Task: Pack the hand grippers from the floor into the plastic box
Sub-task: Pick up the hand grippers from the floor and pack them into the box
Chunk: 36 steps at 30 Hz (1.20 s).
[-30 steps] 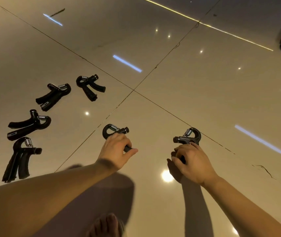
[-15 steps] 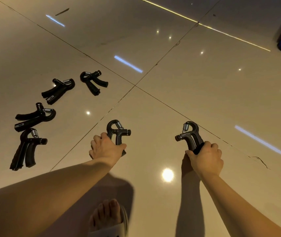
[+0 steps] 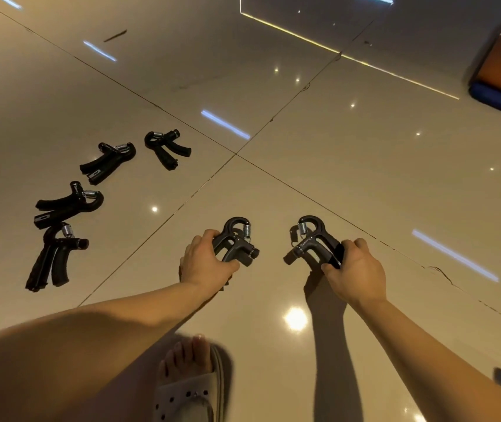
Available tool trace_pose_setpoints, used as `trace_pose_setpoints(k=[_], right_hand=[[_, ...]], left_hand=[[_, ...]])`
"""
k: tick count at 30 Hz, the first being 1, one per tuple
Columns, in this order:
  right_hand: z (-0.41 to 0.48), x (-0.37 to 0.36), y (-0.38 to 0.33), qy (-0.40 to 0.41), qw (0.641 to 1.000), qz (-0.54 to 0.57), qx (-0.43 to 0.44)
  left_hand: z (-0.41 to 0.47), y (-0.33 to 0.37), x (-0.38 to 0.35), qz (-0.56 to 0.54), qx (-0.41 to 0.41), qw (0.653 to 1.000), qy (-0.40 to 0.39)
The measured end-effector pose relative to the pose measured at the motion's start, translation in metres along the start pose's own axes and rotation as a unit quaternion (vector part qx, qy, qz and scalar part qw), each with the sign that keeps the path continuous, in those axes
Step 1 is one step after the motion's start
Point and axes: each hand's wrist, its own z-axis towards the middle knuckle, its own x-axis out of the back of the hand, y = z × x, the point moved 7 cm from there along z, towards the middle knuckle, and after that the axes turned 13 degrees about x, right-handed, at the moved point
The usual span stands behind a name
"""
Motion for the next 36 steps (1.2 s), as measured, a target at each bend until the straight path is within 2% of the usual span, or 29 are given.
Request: trace_pose_setpoints(k=[7,13,18,22,27,31,36], right_hand=[[-0.047,0.123,0.012,0.042,0.995,-0.016,0.091],[-0.116,0.232,0.053,0.048,0.992,-0.017,0.118],[-0.181,0.29,0.091,0.062,0.99,-0.012,0.129],[-0.236,0.307,0.142,0.086,0.992,0.007,0.098],[-0.297,0.298,0.214,0.092,0.994,0.002,0.062],[-0.333,0.293,0.255,0.085,0.995,0.0,0.046],[-0.36,0.285,0.294,0.089,0.995,0.004,0.034]], left_hand=[[-0.082,0.078,0.02,0.032,-0.171,0.985,-0.01],[-0.178,0.149,0.039,0.033,-0.27,0.962,-0.014],[-0.263,0.195,0.018,0.062,-0.335,0.939,-0.043],[-0.323,0.214,-0.016,0.085,-0.366,0.923,-0.078],[-0.381,0.205,-0.066,0.125,-0.38,0.905,-0.145],[-0.426,0.205,-0.114,0.19,-0.417,0.875,-0.155],[-0.471,0.212,-0.164,0.214,-0.455,0.848,-0.169]])
